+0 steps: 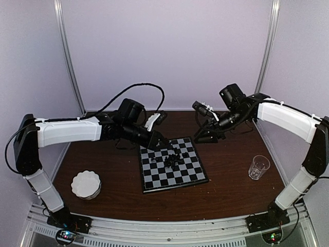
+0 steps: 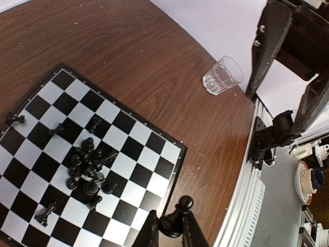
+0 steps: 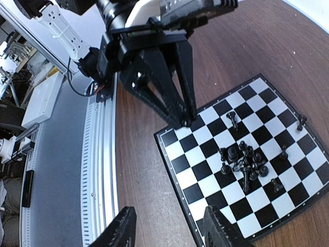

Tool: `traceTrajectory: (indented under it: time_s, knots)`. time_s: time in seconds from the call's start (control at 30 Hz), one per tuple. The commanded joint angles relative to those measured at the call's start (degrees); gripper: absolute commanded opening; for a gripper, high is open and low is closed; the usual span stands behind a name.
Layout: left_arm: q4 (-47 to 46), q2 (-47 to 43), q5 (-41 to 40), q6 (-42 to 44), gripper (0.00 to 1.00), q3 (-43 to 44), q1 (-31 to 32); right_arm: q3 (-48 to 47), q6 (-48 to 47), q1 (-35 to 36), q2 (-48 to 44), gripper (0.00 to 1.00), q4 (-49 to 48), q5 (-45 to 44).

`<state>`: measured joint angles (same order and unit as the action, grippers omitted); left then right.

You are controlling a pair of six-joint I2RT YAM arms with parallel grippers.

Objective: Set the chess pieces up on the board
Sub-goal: Pass from the left arm to the right

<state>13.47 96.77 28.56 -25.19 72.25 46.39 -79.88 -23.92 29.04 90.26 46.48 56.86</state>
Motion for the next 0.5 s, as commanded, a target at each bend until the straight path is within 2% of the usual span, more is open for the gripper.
traceTrajectory:
  time_s: [0.0, 0.17, 0.47]
  knots:
    - [-10.1, -0.5, 7.1, -1.9, 0.09, -0.8, 0.9, -2.3, 8.3, 1.1, 1.4, 0.47, -5.9, 4.0]
    - [-11.8, 0.1, 9.8, -2.4, 0.1, -0.5, 1.7, -4.1, 9.7, 4.7, 3.2, 0.42, -6.8, -0.2]
    - [-12.0, 0.6, 11.7, -2.1, 0.1, 0.2, 2.6, -5.5, 11.1, 7.3, 5.5, 0.37, -7.4, -0.1]
